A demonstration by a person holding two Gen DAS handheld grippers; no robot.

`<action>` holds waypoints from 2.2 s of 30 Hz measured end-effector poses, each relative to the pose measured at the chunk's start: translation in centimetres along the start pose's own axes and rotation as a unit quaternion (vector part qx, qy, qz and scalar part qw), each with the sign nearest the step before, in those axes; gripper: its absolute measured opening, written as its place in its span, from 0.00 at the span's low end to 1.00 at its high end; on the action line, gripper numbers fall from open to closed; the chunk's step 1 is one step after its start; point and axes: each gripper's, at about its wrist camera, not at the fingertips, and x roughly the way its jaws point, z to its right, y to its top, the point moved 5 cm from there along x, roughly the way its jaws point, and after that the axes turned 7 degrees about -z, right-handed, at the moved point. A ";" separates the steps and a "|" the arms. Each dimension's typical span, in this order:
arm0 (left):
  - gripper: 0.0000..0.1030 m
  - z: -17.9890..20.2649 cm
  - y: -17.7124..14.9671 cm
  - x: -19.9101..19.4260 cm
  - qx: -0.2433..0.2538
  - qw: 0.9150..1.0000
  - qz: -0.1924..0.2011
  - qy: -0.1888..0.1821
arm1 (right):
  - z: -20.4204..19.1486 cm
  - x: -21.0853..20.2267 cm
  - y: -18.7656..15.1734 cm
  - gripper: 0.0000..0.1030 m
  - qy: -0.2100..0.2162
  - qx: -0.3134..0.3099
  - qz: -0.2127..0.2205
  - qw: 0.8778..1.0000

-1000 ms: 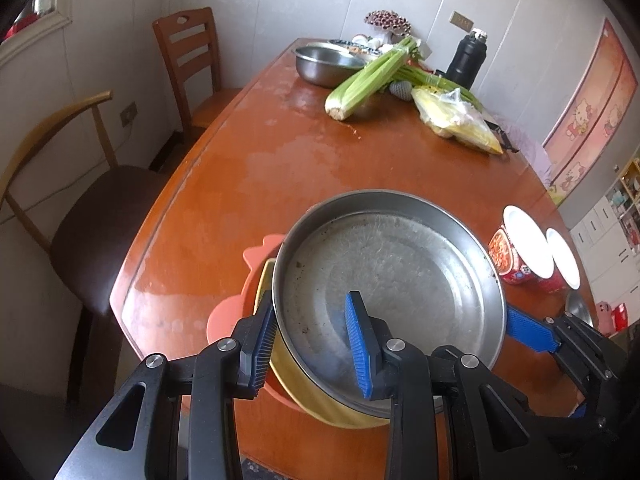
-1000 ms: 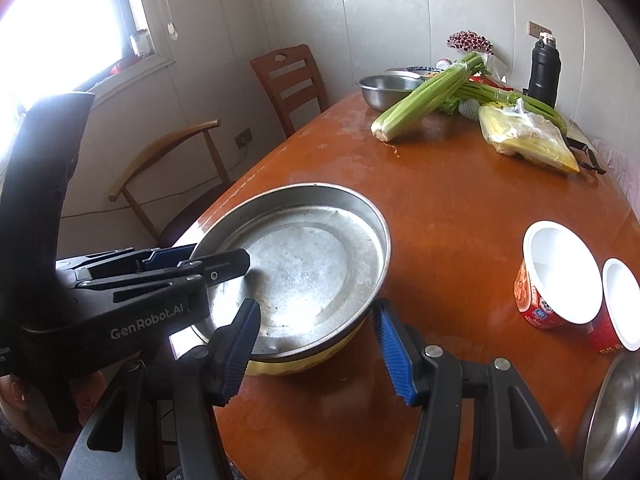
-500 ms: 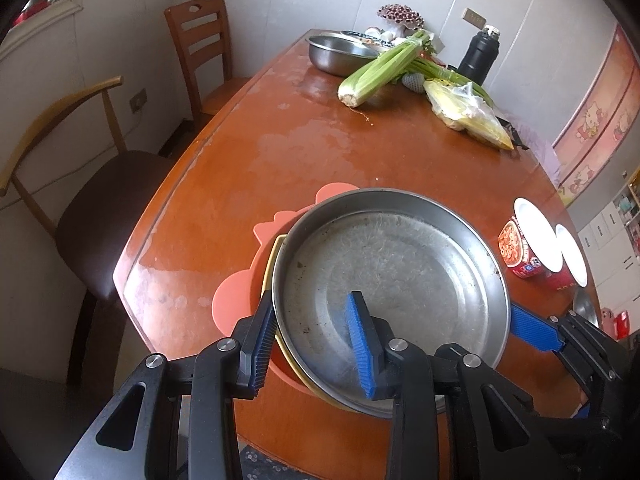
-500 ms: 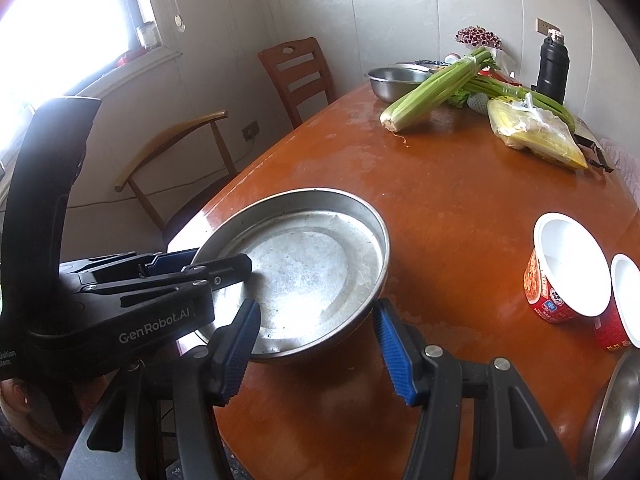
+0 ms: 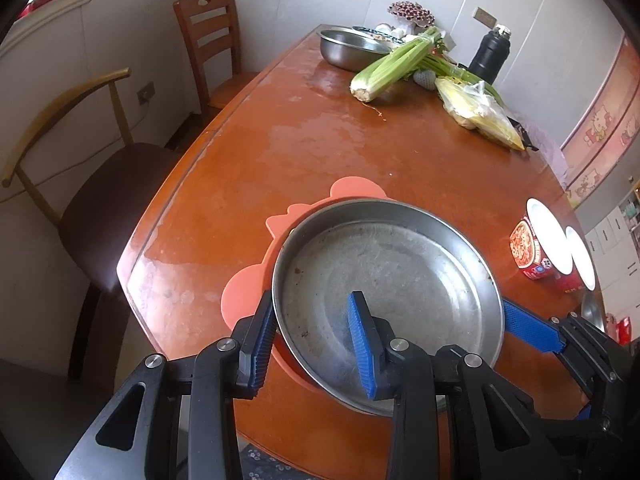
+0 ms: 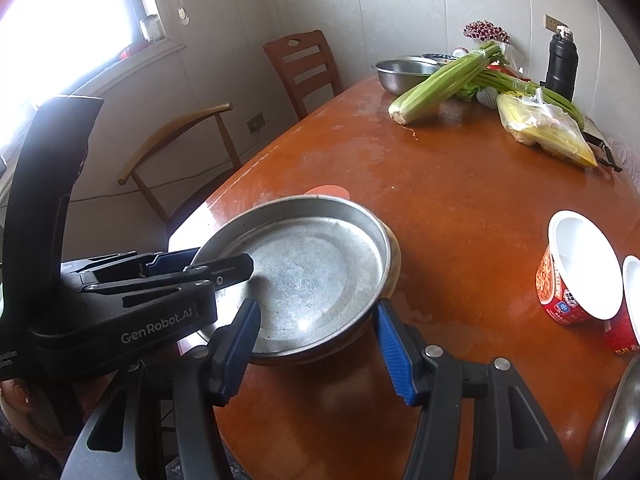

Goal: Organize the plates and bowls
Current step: 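Lower the steel pan into the yellow shell plate with the left gripper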

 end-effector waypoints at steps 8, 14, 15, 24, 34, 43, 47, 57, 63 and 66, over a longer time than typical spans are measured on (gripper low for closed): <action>0.36 -0.4 0.0 0.2 -0.004 1.000 -0.001 0.005 | -0.3 0.0 -0.1 0.57 0.001 -0.004 0.001 1.000; 0.36 -0.7 0.0 0.2 -0.005 1.000 0.000 0.010 | -0.2 0.0 0.0 0.57 -0.001 -0.005 0.002 1.000; 0.36 -0.7 0.1 0.2 -0.005 1.000 0.002 0.013 | -0.3 -0.1 -0.1 0.57 -0.002 -0.006 0.003 1.000; 0.41 -1.9 -0.1 -1.0 -0.024 1.000 0.014 0.012 | -0.6 -0.5 0.0 0.57 -0.011 -0.015 0.016 1.000; 0.46 -3.8 -0.9 -2.8 -0.065 0.998 0.020 -0.010 | -0.1 -1.7 0.1 0.57 -0.001 -0.008 0.035 0.999; 0.47 -3.5 -1.7 -2.4 -0.099 0.991 -0.005 -0.092 | 0.8 -2.4 -0.2 0.57 0.007 0.004 0.038 0.999; 0.48 -3.4 -1.7 -1.6 -0.110 0.989 -0.015 -0.099 | 1.1 -2.2 -0.3 0.57 0.014 0.008 0.034 0.999; 0.48 -2.8 -1.9 0.3 -0.116 0.987 -0.035 -0.110 | 1.0 -0.9 -0.6 0.57 0.017 0.005 0.016 1.000; 0.49 -2.9 -1.9 1.1 -0.120 0.985 -0.039 -0.115 | 0.9 0.1 -0.7 0.57 0.019 0.004 0.004 1.000; 0.49 -2.6 -1.9 1.8 -0.121 0.984 -0.046 -0.122 | 1.0 0.5 -0.7 0.57 0.020 0.004 0.000 1.000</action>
